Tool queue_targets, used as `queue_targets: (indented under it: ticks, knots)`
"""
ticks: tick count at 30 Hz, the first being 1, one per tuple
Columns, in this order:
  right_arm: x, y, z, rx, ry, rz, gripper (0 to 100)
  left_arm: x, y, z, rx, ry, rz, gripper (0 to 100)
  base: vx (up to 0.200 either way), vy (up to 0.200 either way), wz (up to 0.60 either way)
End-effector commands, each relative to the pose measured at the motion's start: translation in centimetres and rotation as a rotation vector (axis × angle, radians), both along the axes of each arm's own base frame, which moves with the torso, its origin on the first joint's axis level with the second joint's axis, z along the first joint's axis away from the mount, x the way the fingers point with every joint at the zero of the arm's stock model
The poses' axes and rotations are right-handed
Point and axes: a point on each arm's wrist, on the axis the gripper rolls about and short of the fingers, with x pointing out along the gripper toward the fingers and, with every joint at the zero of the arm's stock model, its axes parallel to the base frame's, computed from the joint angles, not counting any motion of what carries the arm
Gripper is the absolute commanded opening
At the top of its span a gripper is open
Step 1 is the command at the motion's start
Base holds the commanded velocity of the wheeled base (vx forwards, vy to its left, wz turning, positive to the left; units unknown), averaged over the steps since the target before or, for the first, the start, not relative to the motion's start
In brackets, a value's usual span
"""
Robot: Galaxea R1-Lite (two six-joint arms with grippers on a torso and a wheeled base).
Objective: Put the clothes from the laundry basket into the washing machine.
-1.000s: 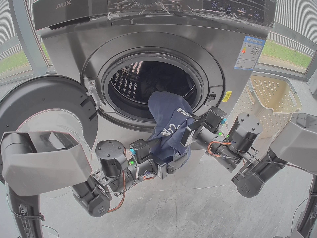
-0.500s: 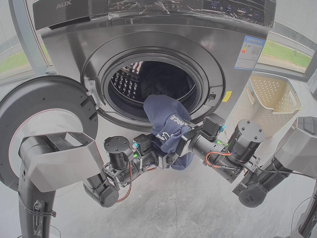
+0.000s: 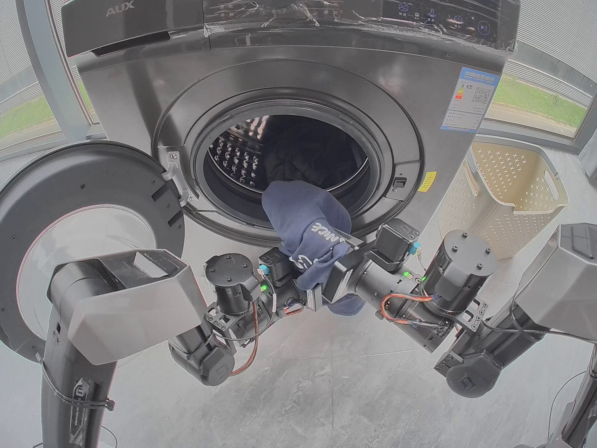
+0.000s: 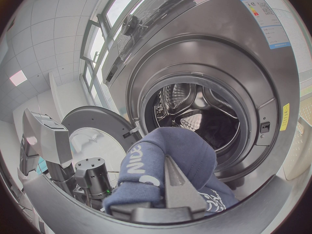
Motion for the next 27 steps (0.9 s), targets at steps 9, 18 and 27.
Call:
queue_targets:
  ticks: [9, 18, 27]
  knots:
    - [0.7, -0.4, -0.2, 0.01, 0.016, -0.032, 0, 0.4, 0.2, 1.3, -0.047, -0.022, 0.044, 0, 0.0, 0.0, 0.0]
    - [2.8, -3.8, -1.2, -0.008, 0.065, -0.166, 0, -0.8, 3.1, 5.5, -0.113, -0.043, 0.155, 0, 0.0, 0.0, 0.0]
    - [3.5, -3.5, -3.6, -0.04, 0.12, -0.172, 0, -3.9, 4.8, 8.3, -0.127, -0.052, 0.147, 0, 0.0, 0.0, 0.0]
